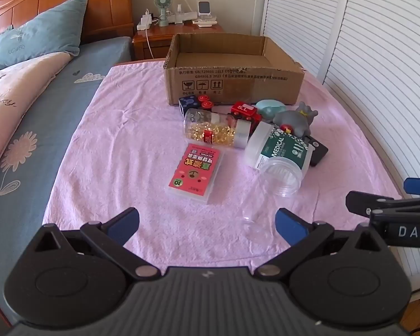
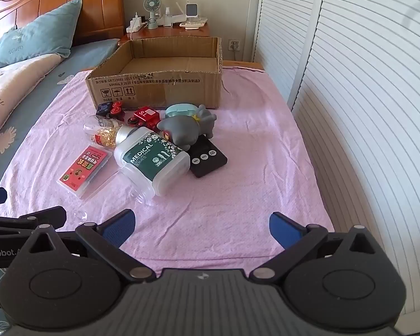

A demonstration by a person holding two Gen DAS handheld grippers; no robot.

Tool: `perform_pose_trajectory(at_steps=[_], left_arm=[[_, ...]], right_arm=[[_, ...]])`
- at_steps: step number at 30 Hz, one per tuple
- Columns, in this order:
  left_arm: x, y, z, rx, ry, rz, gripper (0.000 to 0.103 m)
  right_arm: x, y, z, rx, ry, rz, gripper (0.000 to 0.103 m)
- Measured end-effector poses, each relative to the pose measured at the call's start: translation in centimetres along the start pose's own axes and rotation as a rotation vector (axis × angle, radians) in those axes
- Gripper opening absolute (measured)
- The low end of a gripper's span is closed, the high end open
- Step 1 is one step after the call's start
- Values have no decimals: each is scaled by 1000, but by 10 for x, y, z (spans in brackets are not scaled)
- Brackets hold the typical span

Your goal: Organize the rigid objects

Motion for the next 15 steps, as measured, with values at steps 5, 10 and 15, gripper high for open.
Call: perform_pose_trajectory(at_steps=[5, 10, 15], left_arm=[[0, 0, 0, 0, 0, 0, 102], [0, 0, 0, 0, -1, 0, 102], [0, 0, 0, 0, -1, 0, 102]], right_arm=[[0, 0, 0, -1, 0, -2, 103], [0, 1, 0, -1, 0, -3, 103], [0, 1, 0, -1, 0, -4, 103]])
Point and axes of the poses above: each gripper's, at about its wrist camera, not at the fingertips, and y roughly against the way its jaws point, z to its left, x to its underside, the point moved 3 cm from there along -y, roughly the way its jaws point, and after that the axes turned 2 degrees about y, right-handed, at the moved point
